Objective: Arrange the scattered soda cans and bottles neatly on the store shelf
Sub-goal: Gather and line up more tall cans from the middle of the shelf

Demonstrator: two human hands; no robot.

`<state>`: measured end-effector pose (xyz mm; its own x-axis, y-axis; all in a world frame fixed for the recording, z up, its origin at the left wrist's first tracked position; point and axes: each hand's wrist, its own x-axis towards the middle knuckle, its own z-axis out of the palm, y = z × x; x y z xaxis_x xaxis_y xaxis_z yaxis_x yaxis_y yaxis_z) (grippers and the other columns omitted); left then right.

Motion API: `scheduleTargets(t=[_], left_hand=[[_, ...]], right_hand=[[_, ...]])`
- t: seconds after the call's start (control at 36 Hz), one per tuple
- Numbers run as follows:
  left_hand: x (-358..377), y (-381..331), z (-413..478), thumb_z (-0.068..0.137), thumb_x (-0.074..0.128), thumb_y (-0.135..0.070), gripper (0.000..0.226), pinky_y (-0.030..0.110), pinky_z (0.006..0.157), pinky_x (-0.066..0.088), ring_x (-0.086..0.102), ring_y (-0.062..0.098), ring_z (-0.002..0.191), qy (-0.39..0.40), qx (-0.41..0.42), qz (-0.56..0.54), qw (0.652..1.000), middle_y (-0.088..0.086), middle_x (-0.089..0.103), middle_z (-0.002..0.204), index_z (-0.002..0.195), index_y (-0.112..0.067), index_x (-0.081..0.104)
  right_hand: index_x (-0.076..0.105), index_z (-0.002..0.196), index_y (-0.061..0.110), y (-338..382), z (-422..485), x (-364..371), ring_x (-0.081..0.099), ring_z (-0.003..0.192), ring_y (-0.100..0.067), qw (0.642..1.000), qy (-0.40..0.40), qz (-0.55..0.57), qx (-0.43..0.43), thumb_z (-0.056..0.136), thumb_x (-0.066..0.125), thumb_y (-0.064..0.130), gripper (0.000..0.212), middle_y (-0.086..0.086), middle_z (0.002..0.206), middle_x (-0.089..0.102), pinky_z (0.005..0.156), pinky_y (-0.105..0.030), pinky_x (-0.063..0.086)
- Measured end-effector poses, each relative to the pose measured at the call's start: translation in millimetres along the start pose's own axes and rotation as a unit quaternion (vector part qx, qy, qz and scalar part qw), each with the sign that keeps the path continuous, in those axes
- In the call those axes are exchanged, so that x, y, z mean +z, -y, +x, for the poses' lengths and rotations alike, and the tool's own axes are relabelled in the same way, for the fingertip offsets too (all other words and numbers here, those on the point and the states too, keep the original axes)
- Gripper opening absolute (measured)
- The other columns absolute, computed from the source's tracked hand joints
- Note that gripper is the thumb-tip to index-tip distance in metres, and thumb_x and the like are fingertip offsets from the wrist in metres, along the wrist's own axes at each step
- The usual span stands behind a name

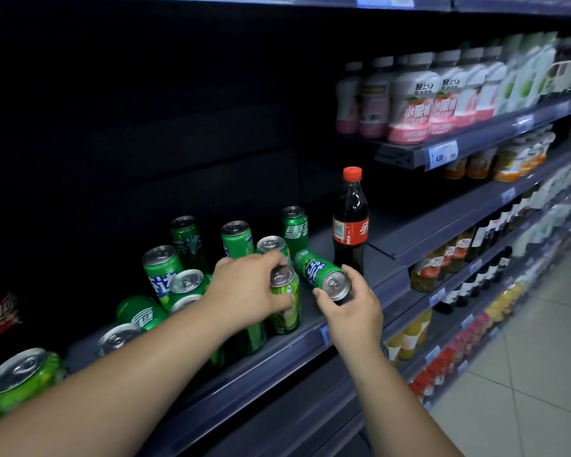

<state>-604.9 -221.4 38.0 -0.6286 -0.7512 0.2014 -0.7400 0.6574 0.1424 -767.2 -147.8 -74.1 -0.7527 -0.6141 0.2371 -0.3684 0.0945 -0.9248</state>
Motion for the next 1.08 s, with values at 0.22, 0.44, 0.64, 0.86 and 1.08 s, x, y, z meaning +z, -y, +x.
scheduleTargets(t=[0.22,0.44,0.64,0.86,1.08], left_hand=[[-29,27,-26,0.075,0.069,-0.061,0.076,0.04,0.106,0.041,0.049,0.018,0.128,-0.021,0.025,-0.037,0.999,-0.01,0.049,0.142,0.141,-0.04,0.039],[-101,64,-78,0.069,0.085,-0.04,0.085,0.022,0.11,0.035,0.045,-0.002,0.126,-0.153,0.024,-0.195,0.969,-0.015,0.048,0.138,0.141,-0.039,0.04],[-125,106,-167,0.064,0.09,-0.012,0.087,0.02,0.107,0.038,0.052,-0.001,0.125,-0.02,0.0,-0.343,0.939,-0.017,0.058,0.134,0.137,-0.035,0.047],[-116,168,-290,0.057,0.086,-0.029,0.073,0.036,0.093,0.054,0.067,0.018,0.104,-0.182,-0.165,-0.428,0.87,0.003,0.072,0.114,0.123,-0.018,0.059],[-141,234,-397,0.064,0.087,-0.039,0.078,0.037,0.101,0.047,0.059,0.008,0.113,-0.211,-0.216,-0.217,0.928,-0.009,0.064,0.123,0.134,-0.033,0.053]], right_hand=[[0.058,0.133,0.035,71,-22,-48,0.063,0.108,-0.008,0.989,-0.012,0.024,-0.148,0.075,0.083,0.03,0.064,0.015,0.118,0.066,0.094,-0.04,0.054],[0.061,0.126,0.045,170,-42,-66,0.066,0.115,-0.016,0.919,0.106,0.226,-0.306,0.068,0.076,0.03,0.062,0.009,0.126,0.067,0.095,-0.035,0.053],[0.067,0.11,0.019,232,-82,6,0.07,0.093,-0.006,0.845,0.372,0.303,-0.234,0.071,0.069,0.006,0.042,0.009,0.101,0.077,0.078,-0.019,0.054],[0.064,0.115,0.018,279,-183,112,0.07,0.077,-0.01,0.789,0.523,0.301,-0.115,0.078,0.078,0.011,0.041,0.0,0.095,0.074,0.063,-0.025,0.057],[0.065,0.104,0.019,317,-292,186,0.068,0.074,-0.01,0.756,0.572,0.291,-0.131,0.07,0.079,0.004,0.04,0.001,0.093,0.073,0.061,-0.028,0.058]])
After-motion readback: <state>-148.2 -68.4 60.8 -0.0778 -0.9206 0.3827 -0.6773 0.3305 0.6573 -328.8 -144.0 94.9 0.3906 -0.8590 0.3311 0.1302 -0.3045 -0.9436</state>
